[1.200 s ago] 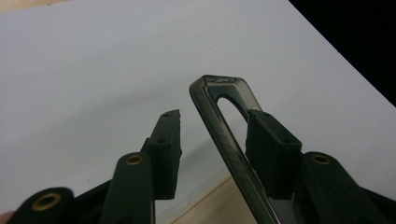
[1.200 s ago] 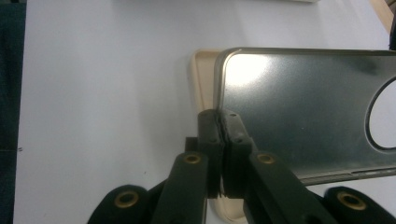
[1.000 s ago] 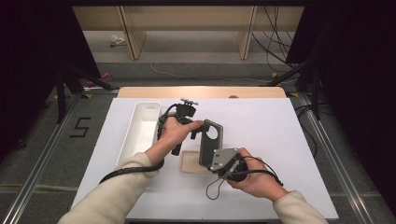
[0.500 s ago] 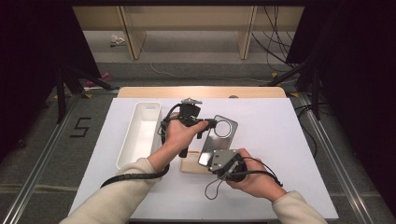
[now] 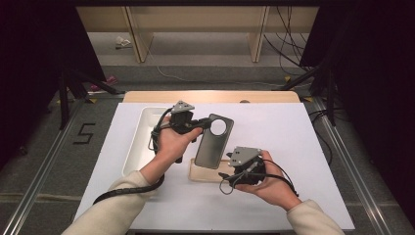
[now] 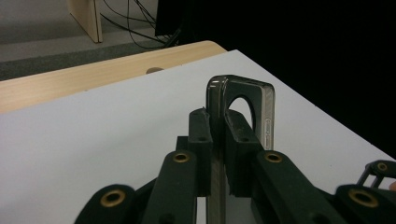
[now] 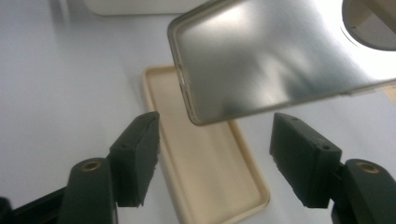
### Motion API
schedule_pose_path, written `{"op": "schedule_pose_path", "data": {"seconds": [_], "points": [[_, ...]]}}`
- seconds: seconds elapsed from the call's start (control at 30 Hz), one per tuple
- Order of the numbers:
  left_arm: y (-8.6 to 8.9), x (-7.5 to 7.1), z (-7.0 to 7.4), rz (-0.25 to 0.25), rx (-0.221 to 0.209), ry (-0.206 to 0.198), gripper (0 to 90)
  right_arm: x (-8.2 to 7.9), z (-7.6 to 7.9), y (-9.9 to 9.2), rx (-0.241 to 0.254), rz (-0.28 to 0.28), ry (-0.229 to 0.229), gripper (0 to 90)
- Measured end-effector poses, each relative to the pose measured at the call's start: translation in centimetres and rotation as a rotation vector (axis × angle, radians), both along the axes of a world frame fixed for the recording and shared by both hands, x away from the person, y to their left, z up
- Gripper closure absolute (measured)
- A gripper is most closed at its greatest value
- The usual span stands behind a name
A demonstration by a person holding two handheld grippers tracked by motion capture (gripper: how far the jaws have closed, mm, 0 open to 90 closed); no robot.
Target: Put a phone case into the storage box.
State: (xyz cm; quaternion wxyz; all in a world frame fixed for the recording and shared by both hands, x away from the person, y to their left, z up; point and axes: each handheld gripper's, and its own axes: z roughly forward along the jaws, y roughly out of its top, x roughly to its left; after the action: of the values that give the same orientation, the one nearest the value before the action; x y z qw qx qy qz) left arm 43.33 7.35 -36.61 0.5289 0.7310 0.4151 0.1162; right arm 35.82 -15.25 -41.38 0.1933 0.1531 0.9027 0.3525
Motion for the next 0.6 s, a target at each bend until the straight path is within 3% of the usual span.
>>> {"op": "schedule_pose_path", "data": {"seconds": [0.33,0.6], "points": [[2.8,-1.3,0.5,0.011,-0.054,-0.059,82.1,0.7,0.3,-1.5,0.107,-0.088,0.027,21.2],[4.5,-2.3,-0.3,0.035,-0.095,-0.067,82.1,1.0,-0.2,-2.0,0.119,-0.107,0.045,19.1]]}}
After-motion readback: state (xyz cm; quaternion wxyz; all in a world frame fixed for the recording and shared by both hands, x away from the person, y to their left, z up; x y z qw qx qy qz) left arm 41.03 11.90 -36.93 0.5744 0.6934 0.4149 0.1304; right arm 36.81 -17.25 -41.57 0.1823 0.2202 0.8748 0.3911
